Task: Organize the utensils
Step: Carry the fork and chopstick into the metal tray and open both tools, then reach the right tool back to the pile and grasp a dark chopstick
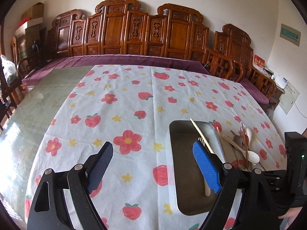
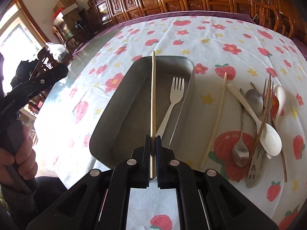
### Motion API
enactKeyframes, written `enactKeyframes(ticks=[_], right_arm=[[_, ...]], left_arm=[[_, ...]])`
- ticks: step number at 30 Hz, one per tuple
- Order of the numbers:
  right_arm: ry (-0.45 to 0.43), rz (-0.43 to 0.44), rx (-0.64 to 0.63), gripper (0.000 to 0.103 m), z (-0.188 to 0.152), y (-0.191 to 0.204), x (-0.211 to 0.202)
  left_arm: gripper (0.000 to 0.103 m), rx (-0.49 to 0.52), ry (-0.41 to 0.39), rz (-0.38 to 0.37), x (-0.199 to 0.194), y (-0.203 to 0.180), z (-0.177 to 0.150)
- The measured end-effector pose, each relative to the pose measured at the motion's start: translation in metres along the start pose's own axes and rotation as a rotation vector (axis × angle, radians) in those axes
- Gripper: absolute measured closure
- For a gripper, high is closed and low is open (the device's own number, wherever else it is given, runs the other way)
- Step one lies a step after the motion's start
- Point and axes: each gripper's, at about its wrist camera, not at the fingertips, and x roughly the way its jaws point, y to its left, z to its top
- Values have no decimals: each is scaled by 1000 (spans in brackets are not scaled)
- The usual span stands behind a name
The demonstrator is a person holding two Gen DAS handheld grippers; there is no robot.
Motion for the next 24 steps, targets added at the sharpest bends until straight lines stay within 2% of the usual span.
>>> enactKeyframes(ticks=[5,9,14,21,24], right_arm=[[10,63,-12,93,2,9,13],[-14,64,-57,93,-1,11,7],[-86,-4,-117,93,-6,-4,-22],[-178,-130,-124,93,-7,-62,-64],[-193,-190,-125,83,-10,-92,-73]], left_arm=[[21,-1,0,3,1,1,1],[21,16,5,4,3,-4,-1],[21,49,7,-20,3,-21,-5],[21,122,8,-79,5,-64,-11],[21,155,10,-101,6,-83,-14]])
